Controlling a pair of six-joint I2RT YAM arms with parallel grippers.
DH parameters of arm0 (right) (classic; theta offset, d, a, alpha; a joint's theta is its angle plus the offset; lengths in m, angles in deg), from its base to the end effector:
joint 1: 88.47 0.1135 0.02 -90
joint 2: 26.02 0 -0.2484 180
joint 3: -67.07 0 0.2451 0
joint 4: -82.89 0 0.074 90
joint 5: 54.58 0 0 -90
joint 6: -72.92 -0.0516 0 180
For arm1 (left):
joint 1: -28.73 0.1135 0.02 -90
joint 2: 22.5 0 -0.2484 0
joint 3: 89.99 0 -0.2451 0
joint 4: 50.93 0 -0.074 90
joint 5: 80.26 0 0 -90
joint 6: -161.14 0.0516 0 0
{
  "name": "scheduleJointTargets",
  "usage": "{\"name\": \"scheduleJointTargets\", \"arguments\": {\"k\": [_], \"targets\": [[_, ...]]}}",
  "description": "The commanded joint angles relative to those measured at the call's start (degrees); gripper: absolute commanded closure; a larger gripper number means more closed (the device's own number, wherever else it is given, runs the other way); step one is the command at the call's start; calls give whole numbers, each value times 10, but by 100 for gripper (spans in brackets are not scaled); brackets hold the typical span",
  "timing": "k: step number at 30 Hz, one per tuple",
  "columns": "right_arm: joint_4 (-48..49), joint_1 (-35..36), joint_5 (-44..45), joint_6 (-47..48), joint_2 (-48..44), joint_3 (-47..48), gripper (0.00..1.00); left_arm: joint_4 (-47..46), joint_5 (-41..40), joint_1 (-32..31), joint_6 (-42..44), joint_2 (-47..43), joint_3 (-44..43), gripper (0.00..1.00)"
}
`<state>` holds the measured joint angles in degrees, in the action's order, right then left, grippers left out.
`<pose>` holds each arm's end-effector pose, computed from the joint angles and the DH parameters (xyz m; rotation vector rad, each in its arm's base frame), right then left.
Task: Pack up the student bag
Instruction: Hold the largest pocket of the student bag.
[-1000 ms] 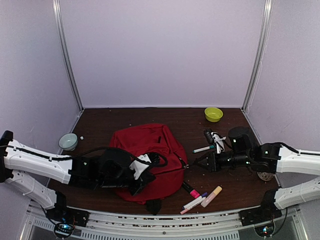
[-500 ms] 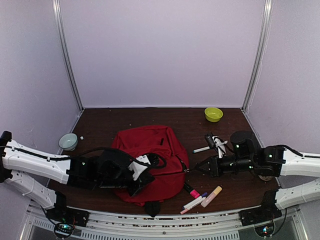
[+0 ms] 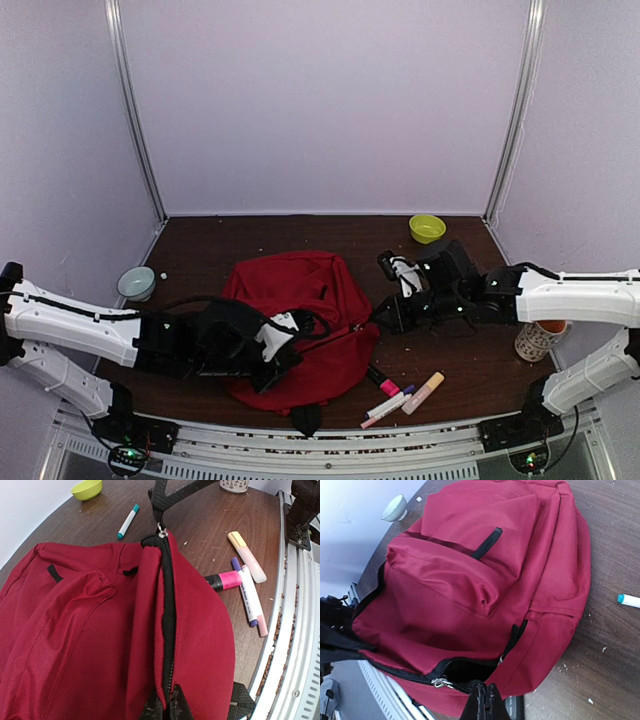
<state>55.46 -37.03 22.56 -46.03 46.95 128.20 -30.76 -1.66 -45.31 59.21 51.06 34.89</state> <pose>0.1677 0.2287 0.2220 -0.6018 2.3603 0.9536 0.0867 -0.2660 0.1965 1.0887 2.0214 -0.5849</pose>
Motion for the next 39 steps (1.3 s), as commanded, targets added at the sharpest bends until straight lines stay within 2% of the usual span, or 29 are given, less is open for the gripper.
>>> {"name": "scheduleJointTargets", "arguments": {"k": [1,6,12,15,17,22,23,30,39], "targets": [[10,-45,39,33,51,36,100,62,11,4,-14,-26,18,100],[-1,-76,29,53,86,63,100,77,20,4,-25,-52,30,100],[-16,-87,1,73,44,48,100,97,10,-2,-33,-68,32,100],[-10,-85,-58,66,21,30,100,87,11,-3,-32,-68,24,100],[-4,-72,-90,57,9,19,100,79,13,-3,-29,-64,12,91],[8,5,-89,35,-17,6,100,54,8,-4,-23,-53,-13,49],[15,18,-88,26,-21,4,100,45,9,-4,-22,-52,-13,44],[43,61,-86,1,-26,4,100,21,25,-12,-22,-12,-37,30],[63,105,-97,-2,-10,19,100,-24,-4,-44,-20,56,-96,28]]}}
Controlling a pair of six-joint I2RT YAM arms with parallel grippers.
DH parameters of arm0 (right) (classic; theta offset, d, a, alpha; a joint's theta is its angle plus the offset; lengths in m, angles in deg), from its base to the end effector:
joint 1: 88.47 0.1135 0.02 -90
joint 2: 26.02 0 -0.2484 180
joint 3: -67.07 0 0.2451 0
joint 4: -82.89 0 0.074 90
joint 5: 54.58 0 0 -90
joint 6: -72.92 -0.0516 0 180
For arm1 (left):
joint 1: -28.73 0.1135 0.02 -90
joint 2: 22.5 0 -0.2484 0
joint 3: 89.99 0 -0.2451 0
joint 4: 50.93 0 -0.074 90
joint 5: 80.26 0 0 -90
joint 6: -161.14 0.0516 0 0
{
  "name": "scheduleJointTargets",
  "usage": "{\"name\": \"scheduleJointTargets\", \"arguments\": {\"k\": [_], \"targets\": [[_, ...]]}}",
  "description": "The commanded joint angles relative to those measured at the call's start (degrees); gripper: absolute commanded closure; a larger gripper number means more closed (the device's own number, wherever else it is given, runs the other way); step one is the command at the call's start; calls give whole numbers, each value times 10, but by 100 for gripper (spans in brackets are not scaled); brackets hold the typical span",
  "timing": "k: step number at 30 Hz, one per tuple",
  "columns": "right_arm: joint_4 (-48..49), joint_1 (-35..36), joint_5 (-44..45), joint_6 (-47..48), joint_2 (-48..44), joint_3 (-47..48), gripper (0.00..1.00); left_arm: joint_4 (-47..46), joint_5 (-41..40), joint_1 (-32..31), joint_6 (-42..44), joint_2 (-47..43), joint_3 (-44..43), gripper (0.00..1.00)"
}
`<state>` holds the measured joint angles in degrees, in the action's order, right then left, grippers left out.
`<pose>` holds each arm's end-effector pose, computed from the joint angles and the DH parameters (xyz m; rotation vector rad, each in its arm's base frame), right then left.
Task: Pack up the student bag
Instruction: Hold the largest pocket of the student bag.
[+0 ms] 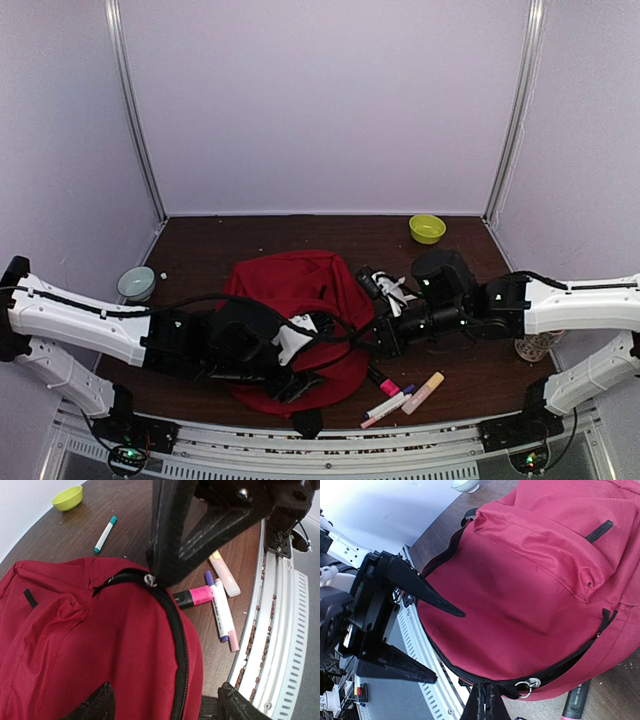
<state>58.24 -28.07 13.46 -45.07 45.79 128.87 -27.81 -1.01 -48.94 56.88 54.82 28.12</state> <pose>0.1235 0.2565 0.2376 -0.9111 2.2536 1.2204 0.0733 -0.2903 0.2129 1.1254 2.0212 -0.6493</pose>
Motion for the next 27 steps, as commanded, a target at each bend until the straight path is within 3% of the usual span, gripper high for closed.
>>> {"name": "scheduleJointTargets", "arguments": {"k": [1,11,13,18,23,27], "targets": [[38,19,-9,-12,1,13,100,-55,-14,-9,3,27,-33,28],[72,40,-19,-33,0,9,100,-76,-46,-10,13,88,-53,39],[75,40,-20,-35,3,9,100,-80,-50,-10,22,97,-61,48],[60,39,15,-34,6,12,100,-86,-52,-10,24,101,-61,81],[52,11,40,-39,23,13,100,-78,-42,-19,22,83,-41,95],[43,-42,47,-51,56,27,100,-64,-27,-32,18,77,-34,99]]}}
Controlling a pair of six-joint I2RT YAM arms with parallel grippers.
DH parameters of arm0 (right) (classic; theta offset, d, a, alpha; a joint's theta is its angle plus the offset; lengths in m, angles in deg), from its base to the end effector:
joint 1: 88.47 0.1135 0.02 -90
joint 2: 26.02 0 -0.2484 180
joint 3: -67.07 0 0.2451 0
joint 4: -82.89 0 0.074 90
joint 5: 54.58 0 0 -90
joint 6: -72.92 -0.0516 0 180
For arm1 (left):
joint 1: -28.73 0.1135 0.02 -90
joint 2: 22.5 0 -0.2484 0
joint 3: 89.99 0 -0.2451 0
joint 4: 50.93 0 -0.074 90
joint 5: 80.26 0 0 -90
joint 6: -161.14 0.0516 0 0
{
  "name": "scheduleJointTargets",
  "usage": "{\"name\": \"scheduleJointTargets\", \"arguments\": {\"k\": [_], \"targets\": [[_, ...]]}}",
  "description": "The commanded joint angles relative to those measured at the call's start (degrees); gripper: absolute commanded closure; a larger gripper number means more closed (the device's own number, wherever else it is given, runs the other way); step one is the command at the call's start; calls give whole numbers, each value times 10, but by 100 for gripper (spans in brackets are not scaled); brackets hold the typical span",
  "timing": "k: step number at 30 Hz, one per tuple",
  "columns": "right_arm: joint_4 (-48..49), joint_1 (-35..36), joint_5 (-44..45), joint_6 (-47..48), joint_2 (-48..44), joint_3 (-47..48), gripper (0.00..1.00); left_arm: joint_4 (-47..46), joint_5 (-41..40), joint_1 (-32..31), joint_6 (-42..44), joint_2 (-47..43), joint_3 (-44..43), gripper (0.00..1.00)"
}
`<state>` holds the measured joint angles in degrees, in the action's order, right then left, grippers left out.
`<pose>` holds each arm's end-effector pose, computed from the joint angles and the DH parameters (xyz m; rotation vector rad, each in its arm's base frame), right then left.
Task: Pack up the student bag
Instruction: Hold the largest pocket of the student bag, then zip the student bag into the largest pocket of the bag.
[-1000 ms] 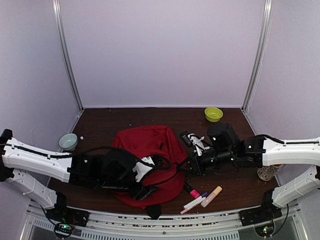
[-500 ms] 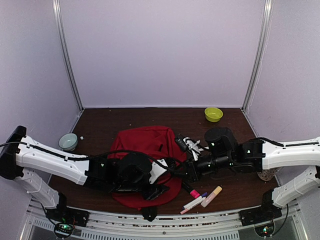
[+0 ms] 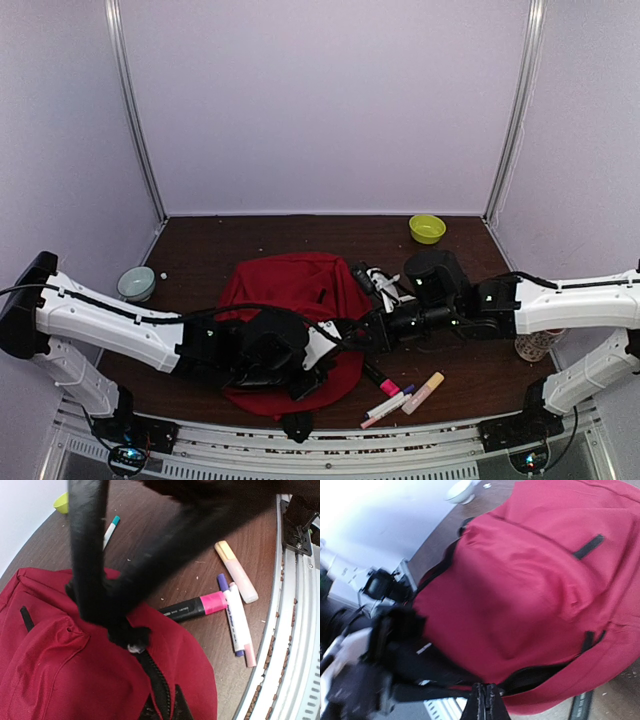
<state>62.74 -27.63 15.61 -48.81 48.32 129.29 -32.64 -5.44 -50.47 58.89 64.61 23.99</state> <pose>0.1291 0.2672 0.2358 -0.8220 2.2520 1.2387 0.0755 -0.3234 0.1948 1.1411 1.9869 -0.5616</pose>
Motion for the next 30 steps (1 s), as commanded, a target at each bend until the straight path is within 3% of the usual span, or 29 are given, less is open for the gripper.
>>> {"name": "scheduleJointTargets", "arguments": {"k": [1,6,19,30], "targets": [[-4,-56,24,-16,37,28,100,-14,27,-20,-3,-22,8,100],[-5,-112,2,-12,99,57,100,1,71,-32,-3,-21,4,100],[-27,-156,8,27,163,73,100,60,120,-56,6,-34,-10,100],[-5,-185,-26,30,145,62,100,109,55,-66,-13,-64,16,100]]}}
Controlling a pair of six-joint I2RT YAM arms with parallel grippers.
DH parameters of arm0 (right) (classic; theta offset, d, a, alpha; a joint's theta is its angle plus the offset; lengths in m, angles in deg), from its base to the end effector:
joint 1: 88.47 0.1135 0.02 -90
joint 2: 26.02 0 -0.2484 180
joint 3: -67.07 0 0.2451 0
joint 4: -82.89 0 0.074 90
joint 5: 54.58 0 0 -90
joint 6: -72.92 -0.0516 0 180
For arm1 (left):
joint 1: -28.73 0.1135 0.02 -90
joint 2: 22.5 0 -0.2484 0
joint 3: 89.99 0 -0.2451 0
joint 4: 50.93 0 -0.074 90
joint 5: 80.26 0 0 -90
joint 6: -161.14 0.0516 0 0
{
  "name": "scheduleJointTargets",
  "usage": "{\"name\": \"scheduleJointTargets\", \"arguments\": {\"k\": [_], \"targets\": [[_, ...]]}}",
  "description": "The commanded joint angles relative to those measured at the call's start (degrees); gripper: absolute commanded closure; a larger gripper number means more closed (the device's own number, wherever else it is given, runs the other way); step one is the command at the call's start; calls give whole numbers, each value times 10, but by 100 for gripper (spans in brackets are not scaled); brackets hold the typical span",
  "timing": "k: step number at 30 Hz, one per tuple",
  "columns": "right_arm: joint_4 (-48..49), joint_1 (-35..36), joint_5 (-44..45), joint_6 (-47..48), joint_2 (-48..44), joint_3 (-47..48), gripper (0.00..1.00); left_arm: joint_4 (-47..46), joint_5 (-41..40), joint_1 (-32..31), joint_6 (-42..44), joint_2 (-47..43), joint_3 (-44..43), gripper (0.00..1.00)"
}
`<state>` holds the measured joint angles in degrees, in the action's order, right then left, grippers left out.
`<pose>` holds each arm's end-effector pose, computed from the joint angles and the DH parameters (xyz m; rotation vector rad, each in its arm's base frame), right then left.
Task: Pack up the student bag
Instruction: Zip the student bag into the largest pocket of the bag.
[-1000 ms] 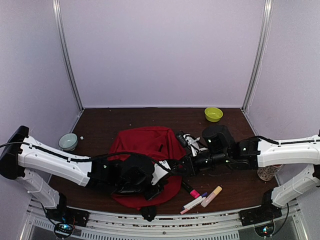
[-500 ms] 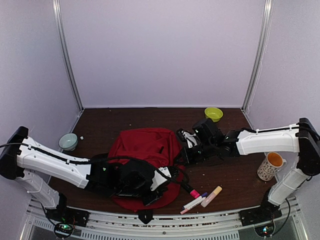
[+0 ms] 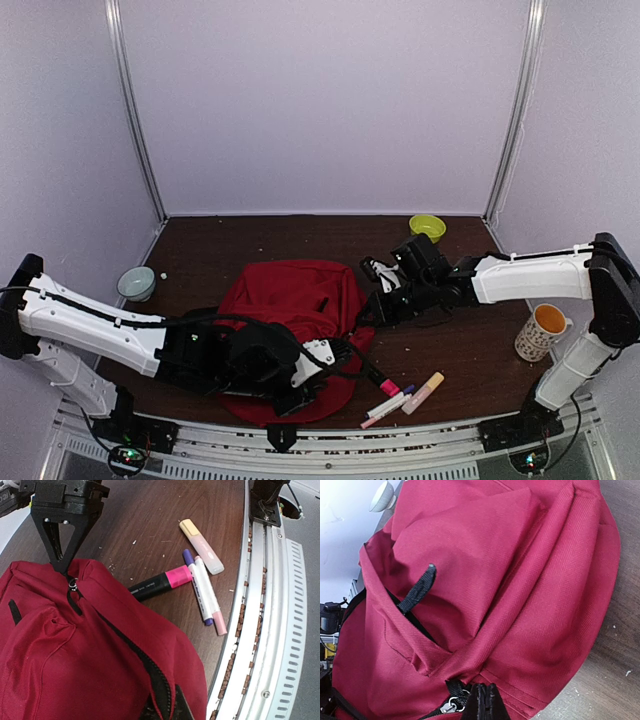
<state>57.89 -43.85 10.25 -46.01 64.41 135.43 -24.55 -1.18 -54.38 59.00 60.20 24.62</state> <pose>0.2203 0.2483 0.1814 -0.5784 2.5330 1.0721 0.0472 -0.3092 0.2008 1.3109 2.0076 -0.6026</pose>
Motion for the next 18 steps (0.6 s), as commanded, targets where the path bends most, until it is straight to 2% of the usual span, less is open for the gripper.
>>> {"name": "scheduleJointTargets", "arguments": {"k": [1,9,18], "targets": [[52,-22,19,-2,-20,-2,100,28,-5,-27,-20,-19,11,100],[56,2,-16,1,-7,30,100,35,-96,-18,-39,-24,17,100],[29,31,-22,6,79,182,100,99,-138,51,-58,-19,21,100]]}}
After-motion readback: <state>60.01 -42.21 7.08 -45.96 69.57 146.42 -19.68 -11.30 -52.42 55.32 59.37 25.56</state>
